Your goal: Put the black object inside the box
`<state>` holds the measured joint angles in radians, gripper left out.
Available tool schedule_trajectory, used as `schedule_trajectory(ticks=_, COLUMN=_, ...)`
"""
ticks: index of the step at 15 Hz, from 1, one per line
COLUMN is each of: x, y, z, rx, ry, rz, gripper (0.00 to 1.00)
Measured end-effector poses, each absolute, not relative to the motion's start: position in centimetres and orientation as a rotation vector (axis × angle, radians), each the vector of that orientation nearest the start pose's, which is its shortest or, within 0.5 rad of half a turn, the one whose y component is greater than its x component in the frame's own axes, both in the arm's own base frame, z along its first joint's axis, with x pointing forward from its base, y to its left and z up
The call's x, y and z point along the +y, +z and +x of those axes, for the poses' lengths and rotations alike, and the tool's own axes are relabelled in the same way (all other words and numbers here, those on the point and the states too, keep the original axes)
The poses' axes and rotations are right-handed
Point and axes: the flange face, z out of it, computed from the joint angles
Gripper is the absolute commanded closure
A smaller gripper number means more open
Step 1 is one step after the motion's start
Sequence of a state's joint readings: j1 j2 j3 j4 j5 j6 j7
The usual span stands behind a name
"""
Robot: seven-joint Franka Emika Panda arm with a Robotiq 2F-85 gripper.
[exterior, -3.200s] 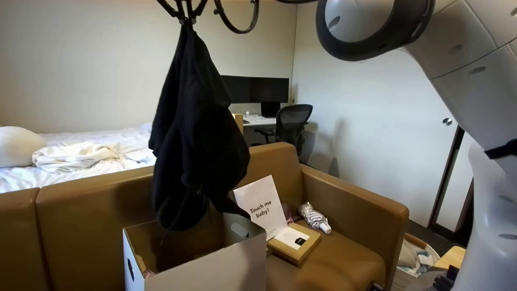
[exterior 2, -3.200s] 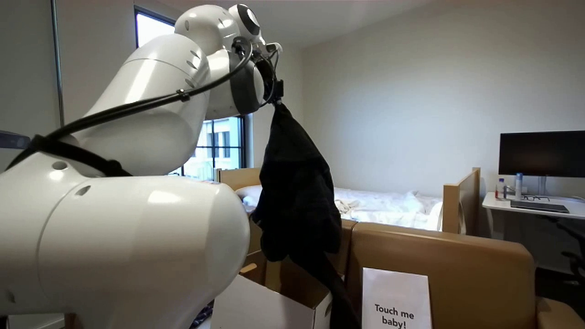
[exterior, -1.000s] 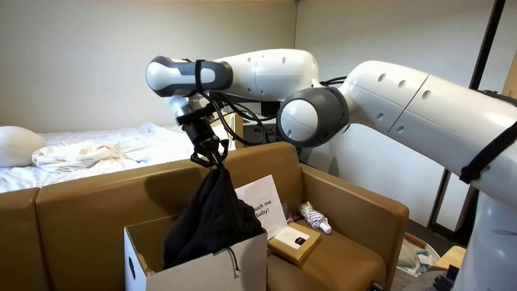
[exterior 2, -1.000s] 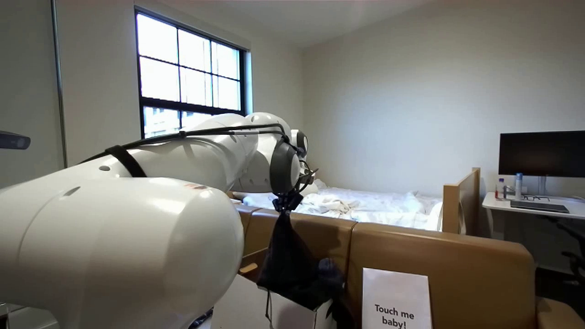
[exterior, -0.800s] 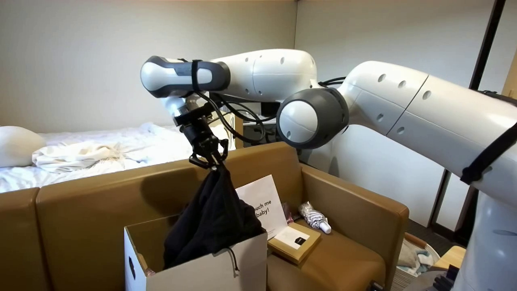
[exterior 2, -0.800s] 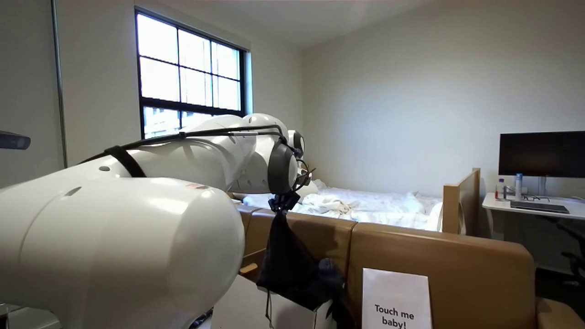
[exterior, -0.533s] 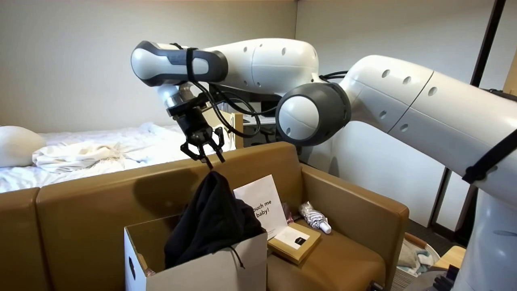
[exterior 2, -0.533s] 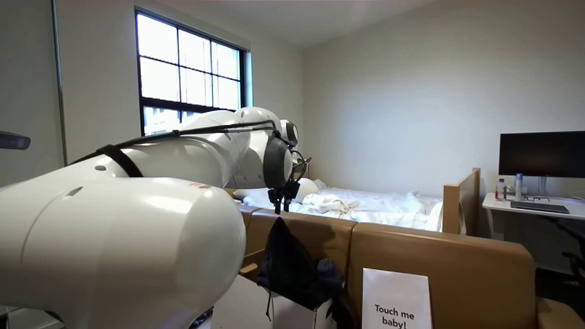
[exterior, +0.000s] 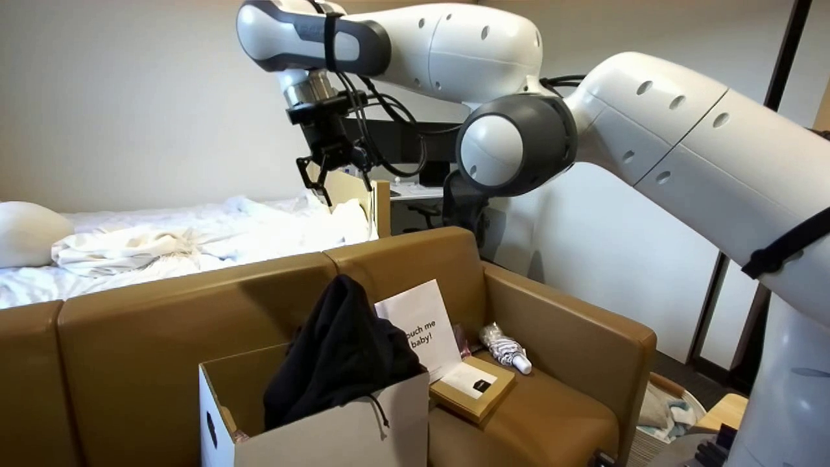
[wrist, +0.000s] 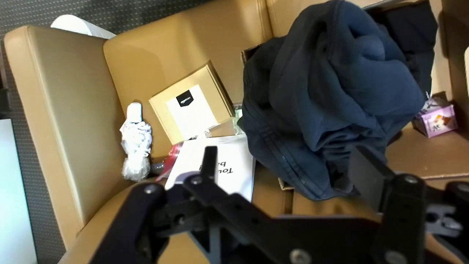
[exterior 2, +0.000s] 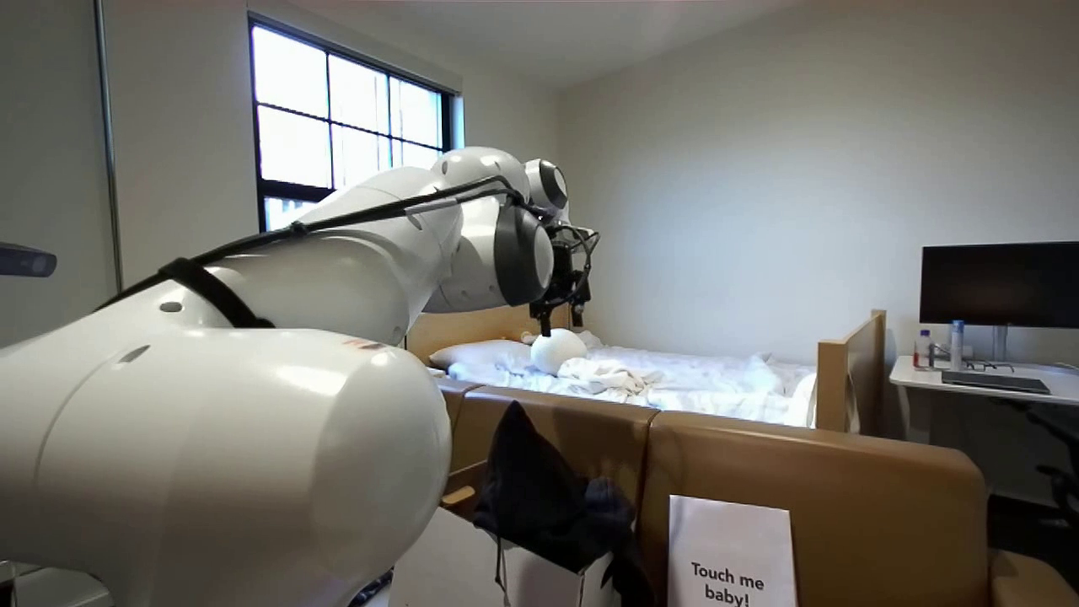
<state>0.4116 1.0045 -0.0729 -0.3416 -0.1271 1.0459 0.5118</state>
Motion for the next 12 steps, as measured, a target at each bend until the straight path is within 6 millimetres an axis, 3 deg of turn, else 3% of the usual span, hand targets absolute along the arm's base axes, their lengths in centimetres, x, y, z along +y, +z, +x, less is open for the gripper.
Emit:
schedule_trajectory(ticks=5, x=19.3, y=55.6, z=66.2, rx=0.321, ry=0.269, rz=-3.369, gripper=0.0)
schedule_trajectory(ticks=8, x=17.9, y=60.7, z=64.6, rx=0.231, ry=0.167, rz=-3.364, gripper=0.0)
schedule_trajectory(ticks=12, x=15.2, y=65.6, z=63.0, rx=0.271, ry=0.054, rz=-3.33, gripper=0.0)
